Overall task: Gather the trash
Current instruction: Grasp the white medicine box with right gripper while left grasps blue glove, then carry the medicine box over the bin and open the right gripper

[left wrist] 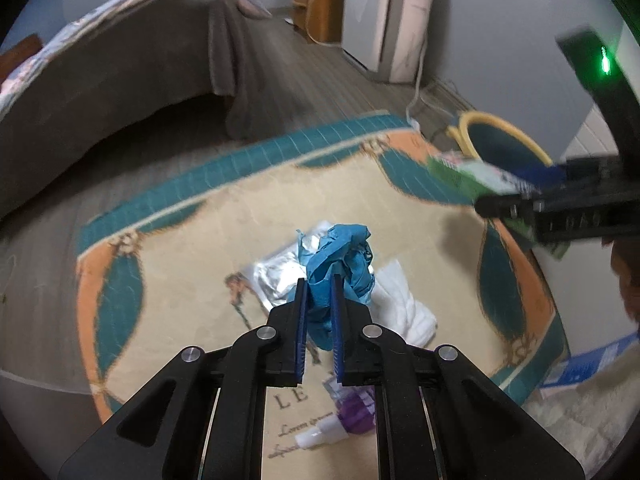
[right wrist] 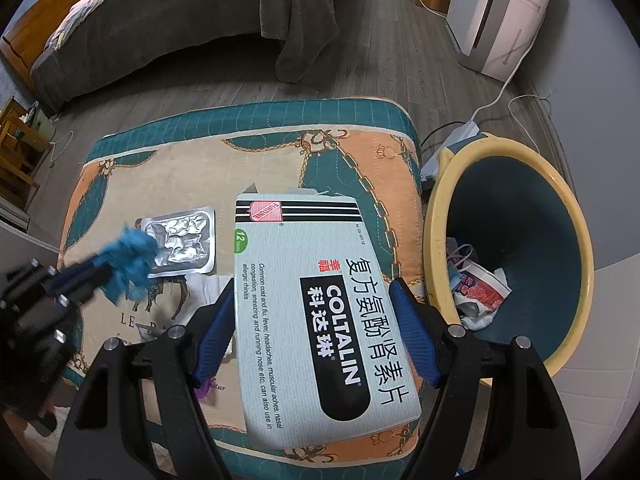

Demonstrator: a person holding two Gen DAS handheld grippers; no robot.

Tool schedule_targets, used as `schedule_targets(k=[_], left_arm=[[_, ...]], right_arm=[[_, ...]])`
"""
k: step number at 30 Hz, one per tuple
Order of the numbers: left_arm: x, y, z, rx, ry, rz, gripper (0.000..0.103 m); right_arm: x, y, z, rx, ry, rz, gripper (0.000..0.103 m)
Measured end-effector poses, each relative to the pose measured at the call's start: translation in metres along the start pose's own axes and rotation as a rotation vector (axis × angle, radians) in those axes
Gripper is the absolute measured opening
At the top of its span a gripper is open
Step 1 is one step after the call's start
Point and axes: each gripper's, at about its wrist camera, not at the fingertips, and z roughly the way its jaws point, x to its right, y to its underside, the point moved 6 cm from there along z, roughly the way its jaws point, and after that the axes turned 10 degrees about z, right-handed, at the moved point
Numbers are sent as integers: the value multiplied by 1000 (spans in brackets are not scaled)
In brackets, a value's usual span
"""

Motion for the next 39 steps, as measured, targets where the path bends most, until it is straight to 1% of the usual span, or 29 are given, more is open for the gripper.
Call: schedule_targets(k=[4,8,11,14,22,28,33,39], left_arm=[[-9,-11,-12,42,-14,-30,12],[-17,-24,-27,86,-38,-52,12],[-16,-33,-34,115,-27,-74,12],[-10,-38,-32,122,-15,-76,12],[18,-46,-21,104,24,-76,12],[49,-53,-13,96,31,-22,12],[75,-57,-4,76,48,22,12],[107,-67,3,68,61,73,12]], right_arm=[[0,0,-2,9,1,2,73],[1,-2,-11,36,-5,18,73],[5,-4,-17,60,8,14,73],[10,-6,-22,76,15,14,73],[31,-10,-27,93,7,28,73],[51,-15,-33,118,17,46,73],[71,-20,-42,145,-3,101,73],[106,-24,-47,164,-6,186,73]])
